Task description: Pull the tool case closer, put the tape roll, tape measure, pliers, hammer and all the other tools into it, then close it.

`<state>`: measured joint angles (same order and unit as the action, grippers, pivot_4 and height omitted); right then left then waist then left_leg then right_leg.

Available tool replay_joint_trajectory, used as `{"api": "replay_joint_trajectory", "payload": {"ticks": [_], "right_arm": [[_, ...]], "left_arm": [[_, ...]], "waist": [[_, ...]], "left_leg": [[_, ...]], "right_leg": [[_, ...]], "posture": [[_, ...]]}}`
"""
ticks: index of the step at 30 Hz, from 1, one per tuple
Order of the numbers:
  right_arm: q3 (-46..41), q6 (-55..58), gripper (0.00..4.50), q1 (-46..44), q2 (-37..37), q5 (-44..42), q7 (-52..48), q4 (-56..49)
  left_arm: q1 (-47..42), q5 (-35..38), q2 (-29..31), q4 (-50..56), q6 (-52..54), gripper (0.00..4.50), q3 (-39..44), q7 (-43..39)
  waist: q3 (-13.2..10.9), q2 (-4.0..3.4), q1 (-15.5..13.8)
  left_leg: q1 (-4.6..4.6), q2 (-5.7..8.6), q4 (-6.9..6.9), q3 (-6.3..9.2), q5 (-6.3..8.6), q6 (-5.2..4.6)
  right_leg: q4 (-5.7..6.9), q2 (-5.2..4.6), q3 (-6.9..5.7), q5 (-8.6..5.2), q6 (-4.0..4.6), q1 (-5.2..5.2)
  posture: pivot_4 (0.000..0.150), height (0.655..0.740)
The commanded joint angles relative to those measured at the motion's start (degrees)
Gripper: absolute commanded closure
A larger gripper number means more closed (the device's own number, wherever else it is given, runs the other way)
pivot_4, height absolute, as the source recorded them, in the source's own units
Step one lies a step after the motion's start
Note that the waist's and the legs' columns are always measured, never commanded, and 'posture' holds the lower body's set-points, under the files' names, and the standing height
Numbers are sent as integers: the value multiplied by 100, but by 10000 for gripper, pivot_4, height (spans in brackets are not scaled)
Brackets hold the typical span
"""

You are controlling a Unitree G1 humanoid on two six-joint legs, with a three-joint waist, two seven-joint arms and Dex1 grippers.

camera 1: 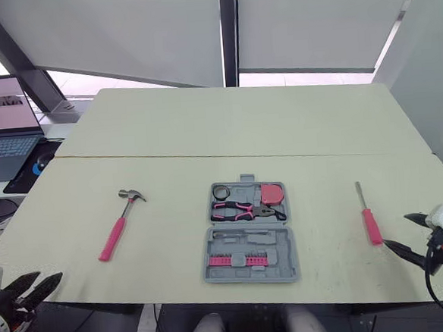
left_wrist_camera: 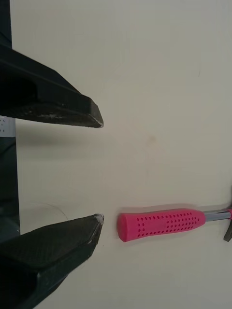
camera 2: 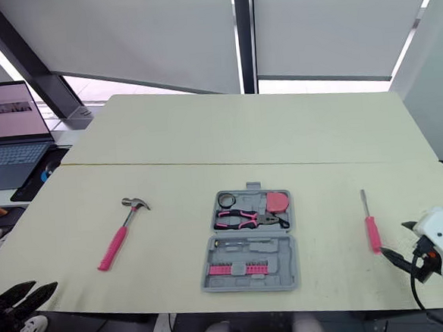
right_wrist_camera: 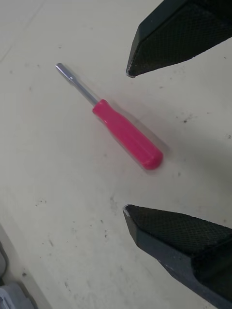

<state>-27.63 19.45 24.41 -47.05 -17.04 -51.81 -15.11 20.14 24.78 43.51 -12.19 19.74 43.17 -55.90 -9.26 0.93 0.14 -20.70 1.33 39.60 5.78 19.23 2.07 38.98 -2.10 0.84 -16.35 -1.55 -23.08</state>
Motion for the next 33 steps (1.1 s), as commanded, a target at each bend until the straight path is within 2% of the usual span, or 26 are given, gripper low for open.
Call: {"api": "replay_joint_trajectory", "payload": {"ticks": [1,3,7,11,14,18,21,24,28,33], "right_arm": [[-157,-9,0,40,-5,-99,-31,-218],[-138,-14,0,10,2,-96,-14,-216],[3,-145,0,-230,-65,-44,-49,-175],[512,-250,0,-892,-265,15,-208,-306],[1048,-142,0,-1685,-347,-78,-290,-475],[2136,194,0,-3207,-422,-477,-958,-889],[2760,470,0,-4212,-111,-819,-1218,-967],[3192,646,0,-4843,178,-976,-1396,-826],[3456,645,0,-5243,405,-926,-1468,-511],[3505,648,0,-5210,443,-901,-1412,-540]], "left_arm": [[-38,126,178,111,21,5790,77,-22],[-62,116,196,102,7,473,56,-7],[-128,97,188,141,10,473,45,93],[-112,85,88,332,44,473,10,258],[-109,107,-11,494,101,473,43,494],[53,268,-276,1107,406,473,136,852],[125,342,-451,1584,578,473,138,1142],[106,334,-578,1993,696,473,17,1413],[-229,289,-715,2396,997,473,-370,1904],[-788,209,-721,2431,1305,473,-858,2289]], "waist": [[4,-4,7],[6,-4,11],[6,-4,33],[6,-5,50],[5,-6,69],[2,-8,152],[6,2,148],[4,2,102],[5,2,-6],[5,2,-17]], "left_leg": [[1,0,0,-3,0,0],[3,-1,0,-3,0,0],[3,-2,-2,-6,0,0],[4,-3,-2,-7,0,0],[4,-3,-1,-6,0,0],[2,-4,-1,-4,0,1],[-2,-7,-3,4,0,1],[-6,-4,-2,5,0,2],[-10,6,0,4,0,3],[-10,6,1,9,-1,4]], "right_leg": [[0,0,1,0,0,0],[1,0,1,0,0,1],[1,1,2,0,0,0],[1,1,3,0,0,-1],[2,1,2,0,0,-2],[1,0,1,0,0,-5],[-1,0,-5,0,0,-9],[-4,-4,-6,1,1,-9],[-7,-13,-3,1,1,-10],[-3,-12,-8,2,1,-11]], "posture": [[1500,7400],[1500,7400],[1500,7400],[1500,7400],[1500,7400],[1500,7400],[1500,7400],[1500,7400],[1500,7400],[1500,7400]]}}
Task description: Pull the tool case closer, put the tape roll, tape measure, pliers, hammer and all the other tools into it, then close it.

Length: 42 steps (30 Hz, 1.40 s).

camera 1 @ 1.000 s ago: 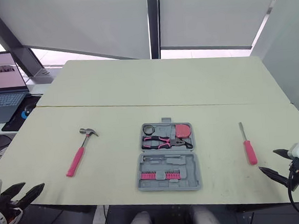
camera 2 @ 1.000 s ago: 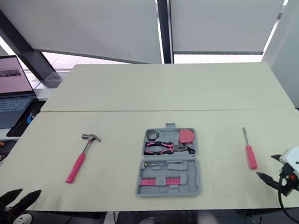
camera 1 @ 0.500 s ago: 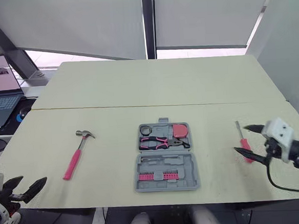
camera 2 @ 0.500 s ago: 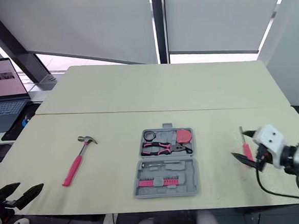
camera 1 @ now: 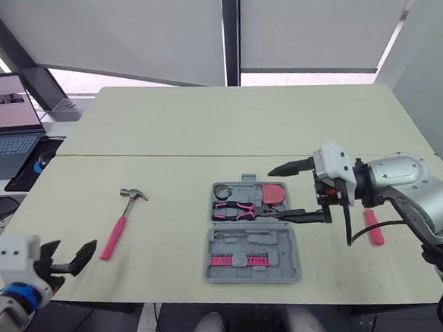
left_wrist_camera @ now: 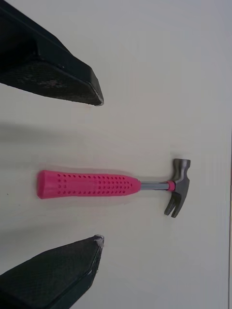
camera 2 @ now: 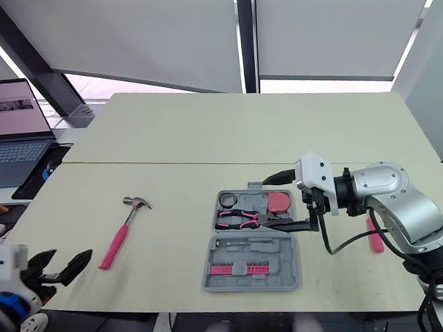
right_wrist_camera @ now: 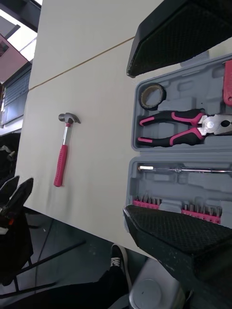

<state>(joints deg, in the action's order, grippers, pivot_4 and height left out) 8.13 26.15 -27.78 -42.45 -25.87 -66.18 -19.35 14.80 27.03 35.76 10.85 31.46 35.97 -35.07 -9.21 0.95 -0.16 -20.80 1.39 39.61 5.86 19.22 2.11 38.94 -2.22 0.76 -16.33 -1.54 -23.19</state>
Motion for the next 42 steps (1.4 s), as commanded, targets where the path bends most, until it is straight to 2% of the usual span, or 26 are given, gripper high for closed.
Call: {"api": "replay_joint_trajectory", "payload": {"ticks": [1,6,12,21,25,36,40,42], "right_arm": [[-71,-5,0,34,-13,-24,44,-149],[-76,144,0,271,-46,-51,221,-479],[-75,225,0,430,-101,1,365,-642],[-80,325,0,525,-148,2,493,-801],[-75,325,0,551,-166,-11,528,-809],[-138,341,0,797,-191,-37,689,-925],[-186,342,0,838,-217,-33,723,-953],[-216,320,0,862,-242,-19,741,-954]], "left_arm": [[-345,-8,73,110,173,473,-202,223],[-1472,-518,203,-979,100,473,-978,451],[-2619,-1054,78,-2468,-37,473,-1700,717],[-3334,-1453,-39,-3672,-250,473,-2312,641],[-3469,-1511,-96,-3940,-241,8941,-2504,446],[-3742,-1579,-216,-4466,-386,43245,-2568,257],[-3669,-1426,-183,-4161,-414,44270,-2307,333],[-3575,-1470,-120,-3877,-757,44269,-2114,523]], "waist": [[0,0,22],[1,-4,22],[1,-2,44],[2,-3,42],[5,-9,39],[16,-27,14],[16,-28,19],[16,-27,26]], "left_leg": [[0,0,0,-1,0,1],[0,-1,0,0,-1,2],[0,1,0,-4,-11,20],[-3,2,1,-2,-13,22],[-2,2,4,-3,-13,22],[-1,5,9,-1,-13,22],[-1,6,10,-2,-13,22],[-1,6,10,-1,-13,22]], "right_leg": [[0,0,1,0,0,-1],[3,3,-1,0,0,-2],[5,5,3,0,0,-8],[4,4,3,1,-1,-11],[7,4,3,1,-1,-9],[9,3,2,1,-2,-4],[9,3,2,1,-3,-3],[9,3,2,1,-3,-4]], "posture": [[1500,7400],[1500,7400],[1500,7400],[1500,7400],[1500,7400],[1500,7400],[1500,7400],[1500,7400]]}}
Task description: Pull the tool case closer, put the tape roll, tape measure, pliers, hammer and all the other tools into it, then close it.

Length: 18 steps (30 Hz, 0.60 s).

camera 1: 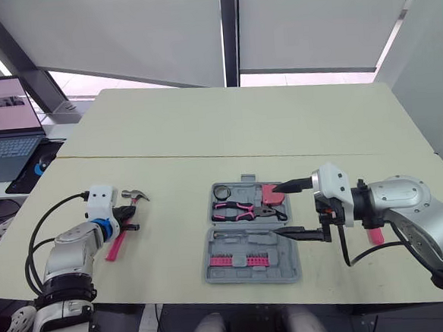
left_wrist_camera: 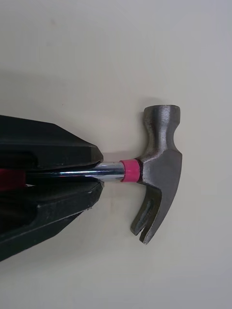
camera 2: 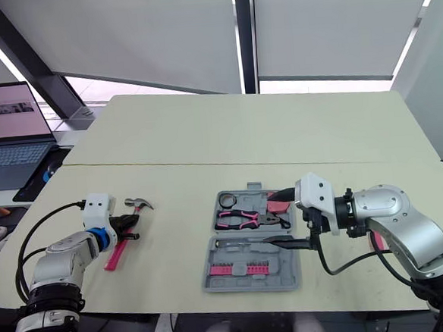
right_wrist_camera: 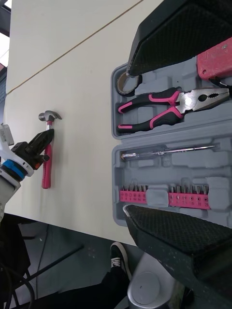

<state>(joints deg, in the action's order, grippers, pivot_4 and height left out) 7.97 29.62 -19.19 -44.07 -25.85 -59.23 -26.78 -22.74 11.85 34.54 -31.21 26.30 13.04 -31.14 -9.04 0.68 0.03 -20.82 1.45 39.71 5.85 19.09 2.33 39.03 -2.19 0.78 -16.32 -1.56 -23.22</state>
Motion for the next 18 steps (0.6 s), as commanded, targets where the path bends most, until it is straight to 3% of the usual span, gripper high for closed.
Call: {"api": "replay_joint_trajectory", "payload": {"ticks": [1,10,14,18], "right_arm": [[-214,-41,0,11,-96,-7,58,-207],[-717,-138,0,277,-413,9,143,-142],[-1052,-189,0,558,-711,-38,-12,-167],[-1232,-192,0,977,-1077,-49,-243,-335]], "left_arm": [[241,52,55,519,-303,44270,244,162],[1192,314,463,3295,-257,44270,19,-610],[1339,408,783,4443,-201,44270,-908,-1631],[823,490,822,4990,200,44270,-1966,-2366]], "waist": [[-3,4,12],[-12,20,-26],[-13,19,-43],[-16,18,-25]], "left_leg": [[0,0,-1,-1,0,0],[-11,-4,-4,2,1,2],[-11,-2,-4,-2,2,1],[-11,-4,-5,-4,4,-4]], "right_leg": [[-1,0,1,0,0,-1],[-9,-3,1,0,0,-7],[-11,-4,3,0,0,-2],[-11,0,2,0,0,-2]], "posture": [[1500,7400],[1500,7400],[1500,7400],[1500,7400]]}}
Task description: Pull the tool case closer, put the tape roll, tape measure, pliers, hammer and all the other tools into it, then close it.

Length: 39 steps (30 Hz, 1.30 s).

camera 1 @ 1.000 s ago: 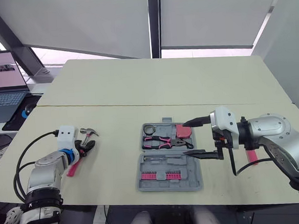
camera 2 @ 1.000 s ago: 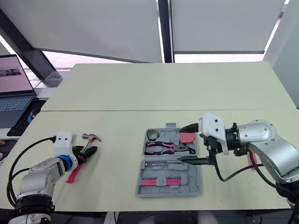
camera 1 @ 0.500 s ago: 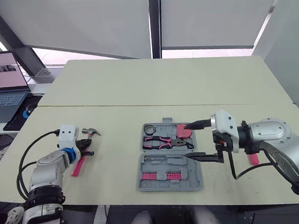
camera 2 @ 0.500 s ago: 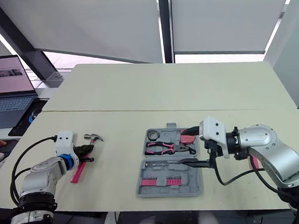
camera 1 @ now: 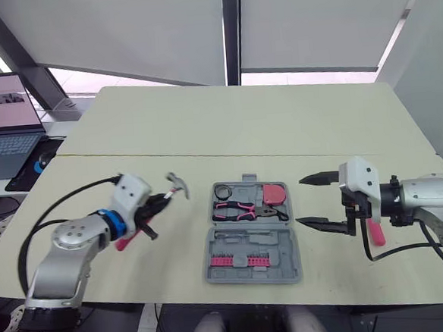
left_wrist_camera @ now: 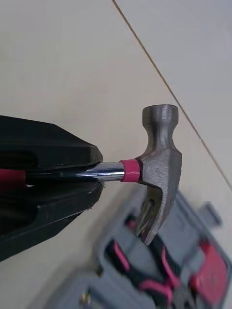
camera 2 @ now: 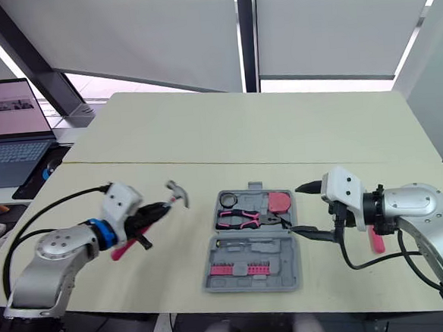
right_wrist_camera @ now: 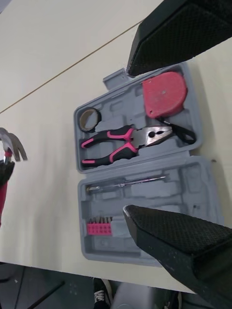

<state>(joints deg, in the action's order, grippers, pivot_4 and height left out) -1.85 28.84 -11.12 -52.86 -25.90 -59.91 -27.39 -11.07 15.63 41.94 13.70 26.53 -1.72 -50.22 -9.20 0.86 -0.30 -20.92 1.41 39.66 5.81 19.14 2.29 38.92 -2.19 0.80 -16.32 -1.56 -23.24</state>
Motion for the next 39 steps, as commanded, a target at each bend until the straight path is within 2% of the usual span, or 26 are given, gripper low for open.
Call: {"api": "replay_joint_trajectory", "payload": {"ticks": [1,8,16,23,39], "right_arm": [[-274,-149,0,285,-280,-22,-225,-311],[-463,-159,0,806,-463,49,-137,-564],[-628,-87,0,1106,-491,58,-13,-720],[-611,-52,0,1102,-501,48,66,-773],[-618,28,0,1084,-522,19,143,-823]], "left_arm": [[-482,91,62,540,237,44270,-735,-610],[-1527,-408,-471,155,579,44270,-2273,-1079],[-2173,-1131,-945,-353,997,44270,-3276,-1005],[-2271,-1441,-1375,-615,1101,44270,-3637,-941],[-2431,-1800,-1737,-1023,988,44270,-3814,-890]], "waist": [[-1,0,19],[-3,1,79],[-5,4,58],[-6,5,51],[-5,5,24]], "left_leg": [[0,-1,-1,-1,7,-14],[7,-8,3,-13,8,-20],[8,-6,8,-13,8,-21],[6,-7,12,-8,8,-21],[6,-4,21,-6,7,-20]], "right_leg": [[0,3,1,0,0,0],[8,23,6,0,-1,4],[10,53,8,-1,-1,8],[9,53,13,-1,-2,8],[10,51,12,1,-5,14]], "posture": [[1500,7400],[1500,7400],[1500,7400],[1500,7400],[1500,7400]]}}
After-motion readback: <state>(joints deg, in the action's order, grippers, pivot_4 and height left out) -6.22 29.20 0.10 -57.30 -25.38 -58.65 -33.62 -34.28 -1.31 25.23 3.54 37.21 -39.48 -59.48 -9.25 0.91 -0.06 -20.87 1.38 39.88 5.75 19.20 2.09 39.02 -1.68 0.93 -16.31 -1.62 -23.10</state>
